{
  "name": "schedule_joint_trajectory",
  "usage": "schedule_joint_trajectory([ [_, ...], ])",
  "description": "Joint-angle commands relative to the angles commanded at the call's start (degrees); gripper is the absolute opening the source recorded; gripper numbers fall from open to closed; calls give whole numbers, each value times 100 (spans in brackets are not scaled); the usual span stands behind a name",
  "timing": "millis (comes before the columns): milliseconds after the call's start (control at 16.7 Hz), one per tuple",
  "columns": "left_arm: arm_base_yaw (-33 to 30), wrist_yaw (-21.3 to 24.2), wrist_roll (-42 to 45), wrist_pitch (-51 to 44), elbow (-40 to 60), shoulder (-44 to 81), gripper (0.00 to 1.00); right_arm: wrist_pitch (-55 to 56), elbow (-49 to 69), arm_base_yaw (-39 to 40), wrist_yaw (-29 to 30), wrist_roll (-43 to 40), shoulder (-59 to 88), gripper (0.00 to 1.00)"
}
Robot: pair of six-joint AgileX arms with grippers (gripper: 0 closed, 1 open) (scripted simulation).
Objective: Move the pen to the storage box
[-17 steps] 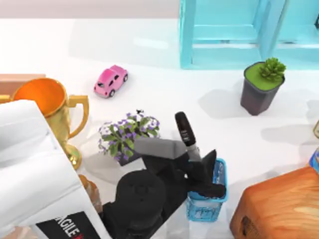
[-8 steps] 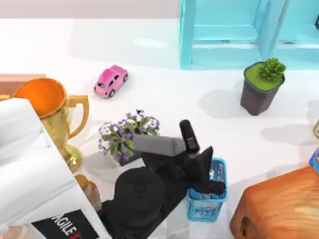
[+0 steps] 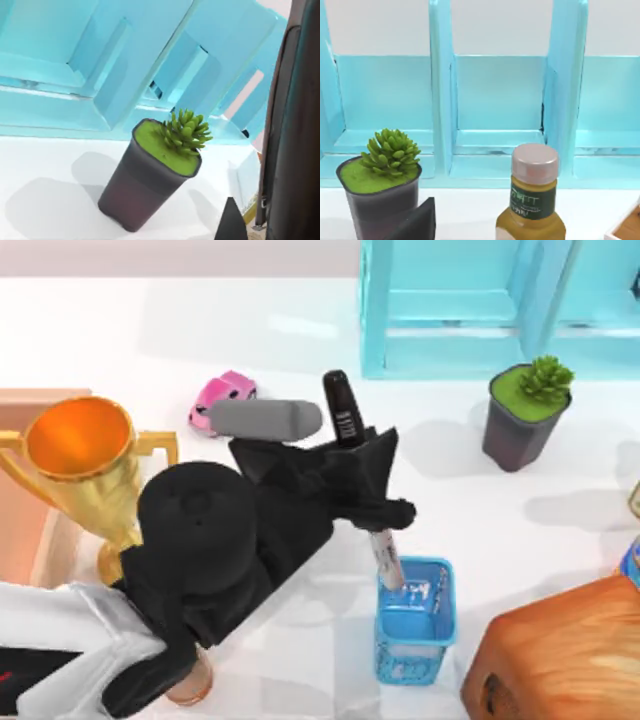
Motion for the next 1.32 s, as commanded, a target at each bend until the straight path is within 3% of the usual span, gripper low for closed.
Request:
schedule_joint_trajectory([
  [420, 1160, 1343, 151, -2613, -165, -2854, 0, 0, 0, 0, 0, 0, 0, 100],
  [660, 1797, 1776, 73, -3711, -446, -3706, 0, 0, 0, 0, 0, 0, 0, 100],
  [1140, 1986, 1889, 42, -3907, -497, -3831, 0, 0, 0, 0, 0, 0, 0, 100],
  [1320, 2327, 2381, 16, -3755, -275, -3795, 0, 0, 0, 0, 0, 0, 0, 100],
])
